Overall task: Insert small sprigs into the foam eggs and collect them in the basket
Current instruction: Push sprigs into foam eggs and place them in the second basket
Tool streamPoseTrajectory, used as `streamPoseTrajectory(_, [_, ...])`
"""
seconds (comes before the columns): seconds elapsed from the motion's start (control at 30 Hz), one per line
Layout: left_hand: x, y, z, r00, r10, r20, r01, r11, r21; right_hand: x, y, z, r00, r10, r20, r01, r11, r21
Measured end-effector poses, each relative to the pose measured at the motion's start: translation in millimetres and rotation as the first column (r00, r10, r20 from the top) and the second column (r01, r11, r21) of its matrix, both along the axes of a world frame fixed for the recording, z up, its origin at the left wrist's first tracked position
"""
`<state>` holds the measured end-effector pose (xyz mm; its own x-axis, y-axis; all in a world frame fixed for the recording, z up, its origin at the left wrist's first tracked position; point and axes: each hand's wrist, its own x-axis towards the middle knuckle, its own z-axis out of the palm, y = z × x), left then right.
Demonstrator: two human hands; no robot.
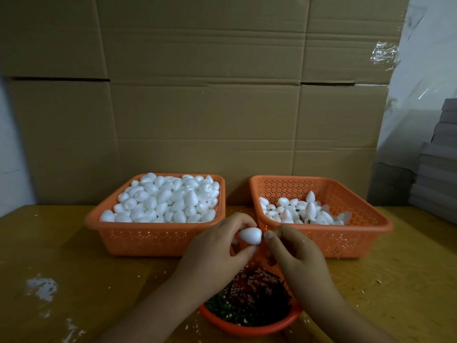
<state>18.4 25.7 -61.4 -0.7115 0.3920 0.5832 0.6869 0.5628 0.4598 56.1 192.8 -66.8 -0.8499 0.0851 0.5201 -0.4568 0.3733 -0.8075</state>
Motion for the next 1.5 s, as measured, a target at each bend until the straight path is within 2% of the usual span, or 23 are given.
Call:
streamPoseTrajectory(0.37, [3.8,-1.1,2.6,1.0,0.0,-0.025,0.0,1.0,-0.016,0.2,1.8,4.7,1.0,0.004,0.0,-0.004,1.0,-0.028])
streamPoseTrajectory(0.5, [6.5,-1.1,5.6,0.997,0.019,-0.078,-0.024,0.997,-0.067,-2.8,13.1,19.1,0.995,-0.09,-0.051,0.083,0.988,-0.127])
streamPoseTrajectory(0.7, [8.2,-2.4,15.7,0.992,0.06,-0.113,-0.062,0.998,-0.014,-17.0,48.9,29.8,0.953,-0.302,-0.021,0.291,0.933,-0.21])
streamPoseTrajectory(0.8, [2.2,-12.3,20.7,0.978,0.153,-0.144,-0.155,0.988,-0.002,-21.9,57.8,29.8,0.948,-0.316,0.023,0.317,0.943,-0.097])
streamPoseTrajectory(0.9, [-9.1,-28.2,23.9,0.925,0.302,-0.228,-0.319,0.947,-0.039,-16.8,48.4,30.4,0.951,-0.305,-0.042,0.305,0.952,-0.003])
streamPoseTrajectory(0.97, [-17.4,-38.6,24.0,0.913,0.35,-0.208,-0.379,0.917,-0.121,-9.6,33.8,30.5,0.979,-0.198,-0.055,0.201,0.976,0.077])
streamPoseTrajectory(1.03, [-24.2,-46.0,22.0,0.934,0.34,-0.107,-0.356,0.907,-0.225,-0.5,16.0,29.3,0.998,-0.035,-0.048,0.044,0.978,0.205])
streamPoseTrajectory(1.13, [-28.4,-49.8,19.7,0.944,0.323,-0.065,-0.323,0.868,-0.377,10.0,-6.2,19.5,0.988,0.154,-0.01,-0.133,0.883,0.451])
streamPoseTrajectory(1.23, [-28.4,-50.3,20.1,0.945,0.311,-0.103,-0.323,0.835,-0.445,14.2,-17.0,7.6,0.967,0.227,0.113,-0.243,0.706,0.665])
streamPoseTrajectory(1.3, [-28.0,-50.5,21.2,0.942,0.314,-0.117,-0.331,0.823,-0.461,14.9,-18.3,5.6,0.955,0.218,0.203,-0.296,0.628,0.719])
streamPoseTrajectory(1.5, [-30.4,-49.8,17.9,0.936,0.34,-0.086,-0.343,0.838,-0.424,13.6,-19.1,7.8,0.941,0.204,0.268,-0.337,0.578,0.743])
